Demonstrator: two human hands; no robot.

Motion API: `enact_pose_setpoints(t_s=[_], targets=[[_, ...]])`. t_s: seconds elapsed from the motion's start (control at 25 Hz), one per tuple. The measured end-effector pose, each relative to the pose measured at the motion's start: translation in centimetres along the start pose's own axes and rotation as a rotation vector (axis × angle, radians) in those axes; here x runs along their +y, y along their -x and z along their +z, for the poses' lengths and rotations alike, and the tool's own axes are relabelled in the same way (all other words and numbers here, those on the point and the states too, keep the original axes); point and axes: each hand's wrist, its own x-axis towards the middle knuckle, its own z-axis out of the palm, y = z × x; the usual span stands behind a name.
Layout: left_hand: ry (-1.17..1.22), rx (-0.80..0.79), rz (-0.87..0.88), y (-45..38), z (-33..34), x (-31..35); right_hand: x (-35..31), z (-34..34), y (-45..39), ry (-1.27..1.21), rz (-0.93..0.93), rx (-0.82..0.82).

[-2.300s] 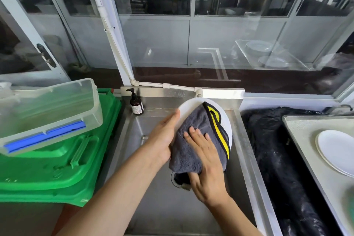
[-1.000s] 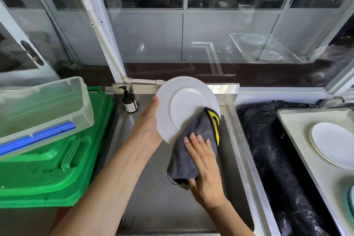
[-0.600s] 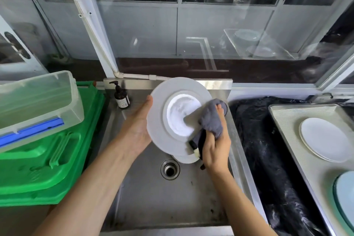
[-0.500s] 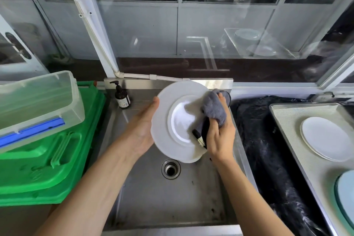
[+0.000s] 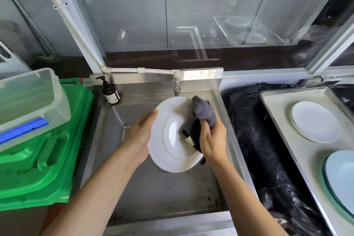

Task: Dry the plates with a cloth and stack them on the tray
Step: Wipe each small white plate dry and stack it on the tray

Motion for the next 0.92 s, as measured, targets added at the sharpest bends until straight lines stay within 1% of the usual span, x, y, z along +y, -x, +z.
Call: enact_pose_setpoints(t_s=[0.08,0.12,0.16,0.2,0.24,0.28,0.32,0.36,0.4,0.44,0.48,0.52,0.6,0.68,0.76,0.84,0.92], targets=[[-0.024,0.017,0.005,-0.5,-0.2,-0.7,1.9,-1.6,1.5,-0.019,0.229,0.144],[-0.030,0.018,0.011,-0.7,-0.5,-0.9,2.9,-2.6,2.4,0.004,0.323,0.197],[-0.043,0.003,0.009,-1.0,-0.4,-1.3,4.2,-4.1,3.4,0.078,0.380,0.248],[-0.064,-0.016,0.005,-1.2,-0.4,-1.8,5.4,-5.5,4.1,0.217,0.386,0.293],[-0.087,-0.032,-0.002,-1.4,-0.2,-2.4,6.6,-6.8,4.8,0.399,0.352,0.317],[-0.101,-0.035,-0.016,-1.5,0.2,-3.0,7.8,-7.8,5.3,0.585,0.305,0.303],[-0.104,-0.035,-0.032,-1.5,0.6,-3.6,8.9,-8.5,5.8,0.756,0.291,0.233],[-0.103,-0.039,-0.048,-1.4,1.0,-4.1,10.0,-9.0,6.5,0.908,0.332,0.098],[-0.104,-0.042,-0.065,-1.4,1.2,-4.7,10.9,-9.2,7.2,1.010,0.441,-0.094],[-0.108,-0.044,-0.078,-1.3,1.4,-5.1,11.9,-9.3,8.1,1.050,0.575,-0.283],[-0.113,-0.043,-0.078,-1.4,1.6,-5.4,13.0,-9.4,9.1,1.041,0.686,-0.435],[-0.114,-0.041,-0.070,-1.5,1.9,-5.7,13.9,-9.6,10.1,1.014,0.753,-0.522],[-0.126,-0.025,-0.039,-1.3,2.4,-6.1,14.9,-10.1,11.3,1.001,0.743,-0.518],[-0.170,0.002,0.013,-0.9,3.3,-6.4,14.5,-10.1,11.0,1.001,0.680,-0.439],[-0.282,-0.002,0.135,-0.4,4.2,-6.8,13.2,-9.7,9.6,0.879,0.654,-0.342],[-0.427,-0.024,0.342,0.2,5.1,-6.9,10.6,-8.8,7.5,0.612,0.650,-0.230],[-0.590,-0.056,0.534,0.7,5.6,-7.0,7.0,-7.7,5.3,0.275,0.676,-0.071]])
